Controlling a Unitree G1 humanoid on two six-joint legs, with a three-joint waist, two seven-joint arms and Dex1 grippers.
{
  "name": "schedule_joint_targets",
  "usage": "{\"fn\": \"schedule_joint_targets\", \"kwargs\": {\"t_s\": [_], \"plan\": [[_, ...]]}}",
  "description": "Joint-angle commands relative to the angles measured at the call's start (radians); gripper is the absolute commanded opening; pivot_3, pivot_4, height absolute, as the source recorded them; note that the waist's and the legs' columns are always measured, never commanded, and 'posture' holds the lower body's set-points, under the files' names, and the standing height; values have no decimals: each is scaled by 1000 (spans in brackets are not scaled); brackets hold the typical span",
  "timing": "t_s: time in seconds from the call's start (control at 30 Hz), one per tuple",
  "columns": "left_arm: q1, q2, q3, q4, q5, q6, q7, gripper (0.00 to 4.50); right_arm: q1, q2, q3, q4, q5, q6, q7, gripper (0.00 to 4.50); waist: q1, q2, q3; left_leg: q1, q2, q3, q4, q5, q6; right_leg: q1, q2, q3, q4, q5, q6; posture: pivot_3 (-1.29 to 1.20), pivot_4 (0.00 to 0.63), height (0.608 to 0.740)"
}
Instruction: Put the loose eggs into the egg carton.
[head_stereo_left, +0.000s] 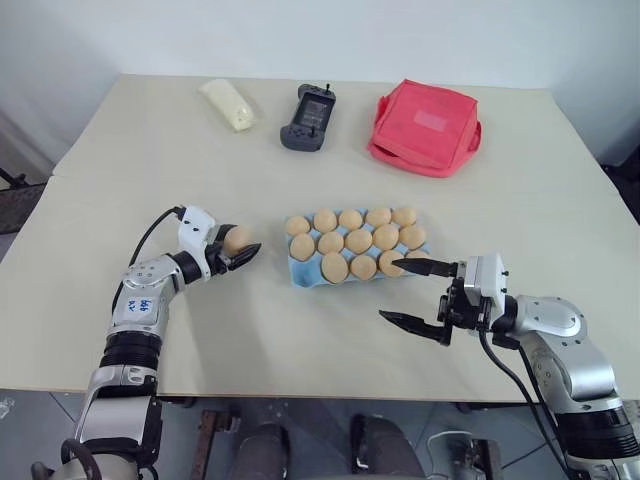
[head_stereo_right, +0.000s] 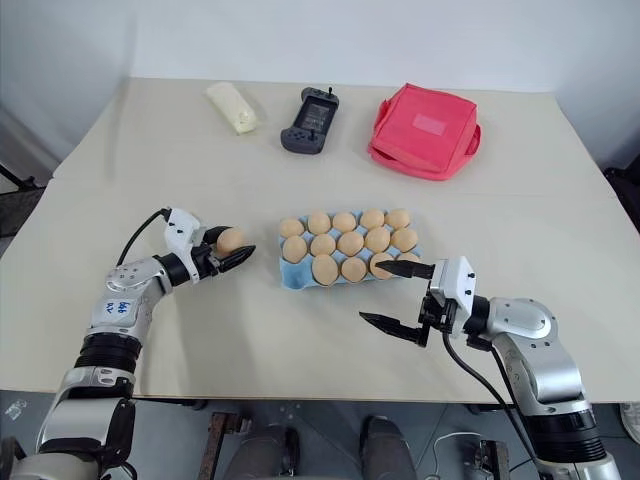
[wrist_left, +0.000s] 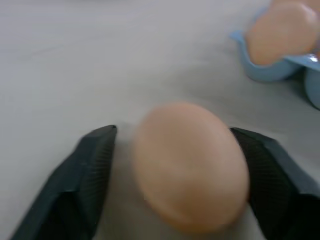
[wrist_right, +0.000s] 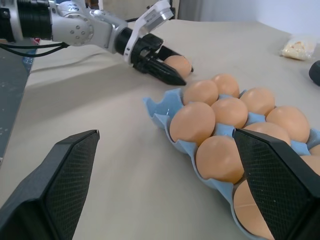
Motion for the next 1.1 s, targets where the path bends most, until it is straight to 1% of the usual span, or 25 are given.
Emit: {"fn": "schedule_joint_targets", "kwargs": {"t_s": [0.03, 0.1, 0.13, 0.23, 0.37, 0.43, 0.57, 0.67, 0.77, 0.8, 0.9, 1.0, 1.1], "plan": [[14, 26, 45, -68, -50, -14, -35, 2377, 9, 8, -8, -34, 1, -22, -15, 4500, 0, 0, 0, 0, 0, 0, 0, 0, 0, 0, 0, 0, 0, 0, 0, 0, 150, 740], [36, 31, 72, -137, -110, -18, -99, 2377, 13, 11, -9, -35, -2, -23, -20, 4500, -1, 0, 0, 0, 1, 0, 1, 0, 0, 0, 0, 0, 0, 0, 0, 0, 150, 740], [54, 38, 67, -182, -126, -27, -141, 2377, 16, 13, -10, -36, -3, -25, -23, 4500, -1, 0, 0, 0, 1, 0, 1, 0, 0, 0, 0, 0, 0, 0, 0, 0, 150, 740], [107, 60, 6, -324, -140, -10, -242, 2377, 25, 15, -12, -37, -5, -26, -30, 4500, -1, 0, 0, 0, 1, -1, 1, 0, 0, 0, -1, 0, 0, 0, 0, 0, 150, 740], [125, 31, -78, -447, -132, 11, -281, 2377, 30, 20, -9, -38, -10, -28, -34, 4500, 5, 0, 0, 0, 1, -1, 2, 0, 0, 1, -1, 1, 0, 0, 0, 0, 150, 740], [111, 10, -107, -453, -117, 6, -276, 2377, 29, 22, -7, -41, -12, -27, -39, 4500, 4, 0, 0, 0, 1, -1, 5, -1, 1, 2, -1, 1, 0, 0, 0, 0, 150, 740], [69, -15, -147, -392, -86, 23, -258, 2377, 27, 28, -8, -44, -18, -35, -57, 4500, 1, 0, 0, 0, 1, -2, 9, -1, 2, 2, -1, 2, 0, 0, 0, 0, 150, 740], [59, -23, -164, -360, -73, 4, -269, 2949, 29, 30, -6, -45, -18, -38, -60, 4500, -4, 0, 0, 1, 1, -2, 9, -1, 3, 2, 0, 4, 0, 1, -1, 0, 150, 740], [65, -7, -153, -356, -61, -10, -263, 3771, 32, 32, -6, -48, -18, -39, -66, 4500, -3, 0, 0, 1, 2, -2, 10, -2, 3, 1, 0, 4, 0, 1, -1, 0, 150, 740], [69, 0, -144, -355, -58, -14, -256, 4072, 33, 32, -6, -49, -18, -40, -68, 4500, -2, 0, 0, 1, 2, -2, 10, -2, 3, 1, 0, 4, 0, 1, -1, 0, 150, 740], [113, 74, -95, -363, -74, -25, -286, 4072, 38, 31, -9, -54, -15, -39, -71, 4500, -6, 0, 0, 1, 2, -2, 10, -2, 3, 1, -1, 5, 0, 1, -1, 0, 150, 740], [184, 174, -30, -388, -106, -38, -340, 4072, 44, 22, -14, -56, -13, -32, -65, 4500, -10, 0, 0, 1, 3, -2, 9, -3, 3, 0, -1, 5, 1, 1, -1, 0, 150, 740], [257, 253, 19, -393, -128, -55, -394, 4072, 50, -4, -28, -44, -9, -26, -44, 4500, -5, 1, 0, 1, 3, -2, 9, -4, 3, -1, -2, 4, 0, 1, -1, 0, 150, 740]]}}
